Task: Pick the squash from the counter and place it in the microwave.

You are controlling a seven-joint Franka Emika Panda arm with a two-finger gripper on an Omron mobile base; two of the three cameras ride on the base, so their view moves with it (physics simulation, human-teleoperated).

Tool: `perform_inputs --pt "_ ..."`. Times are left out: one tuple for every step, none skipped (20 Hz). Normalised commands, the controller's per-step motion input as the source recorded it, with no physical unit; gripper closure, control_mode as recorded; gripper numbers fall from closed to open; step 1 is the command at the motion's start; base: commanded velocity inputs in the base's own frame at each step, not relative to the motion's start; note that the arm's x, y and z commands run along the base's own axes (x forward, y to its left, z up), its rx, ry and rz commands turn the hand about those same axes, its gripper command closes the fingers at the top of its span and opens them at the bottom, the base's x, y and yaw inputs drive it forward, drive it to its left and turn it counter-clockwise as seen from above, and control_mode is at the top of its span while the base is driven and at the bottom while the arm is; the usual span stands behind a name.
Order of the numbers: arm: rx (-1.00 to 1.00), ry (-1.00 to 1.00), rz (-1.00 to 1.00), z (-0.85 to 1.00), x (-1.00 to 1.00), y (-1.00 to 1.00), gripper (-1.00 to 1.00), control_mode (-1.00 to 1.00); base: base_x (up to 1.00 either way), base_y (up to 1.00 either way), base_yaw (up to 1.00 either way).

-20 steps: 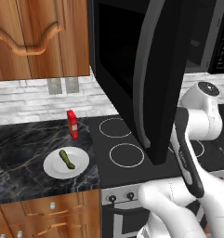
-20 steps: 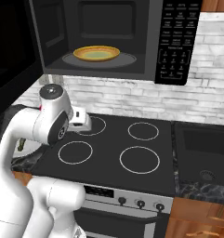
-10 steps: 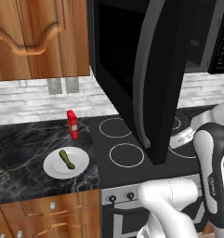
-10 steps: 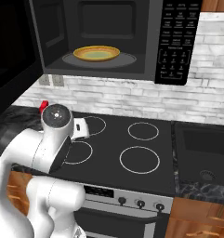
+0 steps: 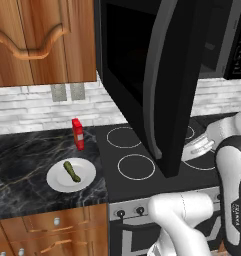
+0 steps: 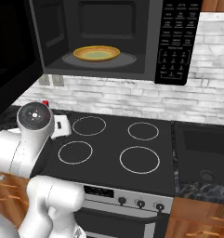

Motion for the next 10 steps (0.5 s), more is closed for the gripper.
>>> perform_inputs --pt "0.04 -0.21 -0.15 -0.11 -1.00 0.70 -1.00 -1.00 0.00 0.00 0.00" --pt "0.02 -0.18 -0.16 -0.07 -1.00 0.61 -1.00 -1.00 0.00 0.00 0.00" --pt "0.02 -0.09 -0.19 0.00 -1.00 0.51 -1.00 -1.00 0.00 0.00 0.00" --pt "0.01 -0.03 -0.21 0.00 -1.00 0.51 -1.00 -1.00 0.00 0.00 0.00" --pt "0.00 0.00 -0.23 0.00 -1.00 0.56 -1.00 -1.00 0.00 0.00 0.00" --pt "0.00 0.00 -0.26 0.00 -1.00 0.69 -1.00 -1.00 0.00 0.00 0.00" --pt "0.00 0.00 -0.27 0.00 -1.00 0.69 -1.00 -1.00 0.00 0.00 0.00" --pt "0.00 0.04 -0.27 0.00 -1.00 0.72 -1.00 -1.00 0.00 0.00 0.00" --pt "0.00 0.09 -0.27 0.00 -1.00 0.69 -1.00 -1.00 0.00 0.00 0.00" --pt "0.00 0.12 -0.26 0.00 -1.00 0.66 -1.00 -1.00 0.00 0.00 0.00"
